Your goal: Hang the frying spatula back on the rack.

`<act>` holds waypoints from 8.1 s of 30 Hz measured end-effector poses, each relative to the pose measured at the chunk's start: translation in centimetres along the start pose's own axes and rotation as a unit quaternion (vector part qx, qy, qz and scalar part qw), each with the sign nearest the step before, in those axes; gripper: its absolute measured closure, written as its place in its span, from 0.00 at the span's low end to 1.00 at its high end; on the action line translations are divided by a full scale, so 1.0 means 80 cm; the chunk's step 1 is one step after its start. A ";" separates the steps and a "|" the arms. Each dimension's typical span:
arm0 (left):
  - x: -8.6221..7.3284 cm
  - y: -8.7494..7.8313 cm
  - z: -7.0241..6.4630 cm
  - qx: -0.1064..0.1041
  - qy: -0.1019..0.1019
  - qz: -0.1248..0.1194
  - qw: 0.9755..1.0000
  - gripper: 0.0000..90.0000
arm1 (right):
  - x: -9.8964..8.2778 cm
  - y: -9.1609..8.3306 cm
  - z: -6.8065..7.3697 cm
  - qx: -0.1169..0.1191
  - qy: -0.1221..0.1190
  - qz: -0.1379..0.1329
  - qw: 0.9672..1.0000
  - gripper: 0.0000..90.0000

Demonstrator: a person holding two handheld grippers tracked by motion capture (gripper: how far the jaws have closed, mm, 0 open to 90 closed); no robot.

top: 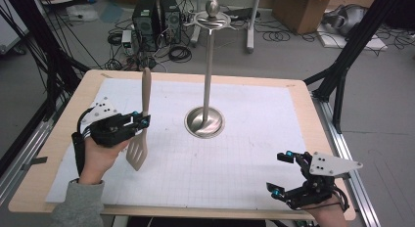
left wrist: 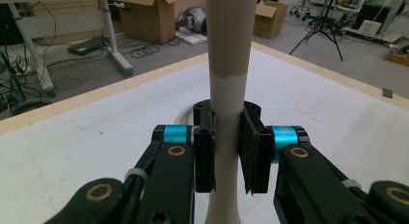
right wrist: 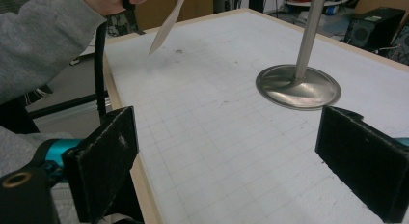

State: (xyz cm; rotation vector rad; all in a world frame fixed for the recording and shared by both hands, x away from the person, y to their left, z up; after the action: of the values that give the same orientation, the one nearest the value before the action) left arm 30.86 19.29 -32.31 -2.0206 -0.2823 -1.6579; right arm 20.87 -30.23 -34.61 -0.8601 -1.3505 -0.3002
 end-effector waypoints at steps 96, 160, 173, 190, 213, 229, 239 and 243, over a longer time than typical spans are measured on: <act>0.135 0.084 0.045 -0.083 0.020 0.033 0.996 0.86 | 0.005 -0.016 -0.002 0.007 0.006 -0.033 0.999 0.08; 0.139 0.112 0.049 -0.093 0.014 0.055 0.994 0.86 | 0.001 -0.016 -0.006 0.009 0.014 -0.033 0.999 0.08; 0.146 0.118 0.043 -0.094 0.017 0.060 0.994 0.86 | 0.000 -0.015 -0.006 0.009 0.012 -0.033 0.999 0.08; 0.144 0.132 0.040 -0.087 0.018 0.082 0.993 0.86 | -0.001 -0.015 -0.006 0.010 0.014 -0.031 0.999 0.08; 0.139 0.124 0.038 -0.069 0.038 0.057 0.995 0.54 | -0.001 -0.015 -0.005 0.009 0.012 -0.028 0.999 0.08; 0.120 0.074 0.036 -0.109 0.021 -0.004 0.994 0.21 | 0.001 -0.012 -0.004 0.009 0.008 -0.027 1.000 0.08; 0.104 0.047 0.031 -0.124 0.015 -0.022 0.992 0.07 | 0.003 -0.008 -0.005 0.011 0.005 -0.028 1.000 0.08; 0.095 0.038 0.028 -0.124 0.014 -0.022 0.992 0.07 | 0.004 -0.006 -0.006 0.011 0.006 -0.027 1.000 0.08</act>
State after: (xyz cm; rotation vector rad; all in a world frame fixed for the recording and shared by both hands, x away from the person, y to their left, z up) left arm 35.93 16.67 -26.03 -2.1810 -0.1160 -1.8231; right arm 20.99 -30.80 -34.12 -0.8029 -1.3645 -0.3318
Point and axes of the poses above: each handheld gripper's, and its own axes: y roughly forward along the jaws, x roughly out of its top, z roughly to its left, the point moved 1 cm from there along y, roughly forward along the jaws, and after that the axes turned 15 degrees about -x, right-handed, at the moved point
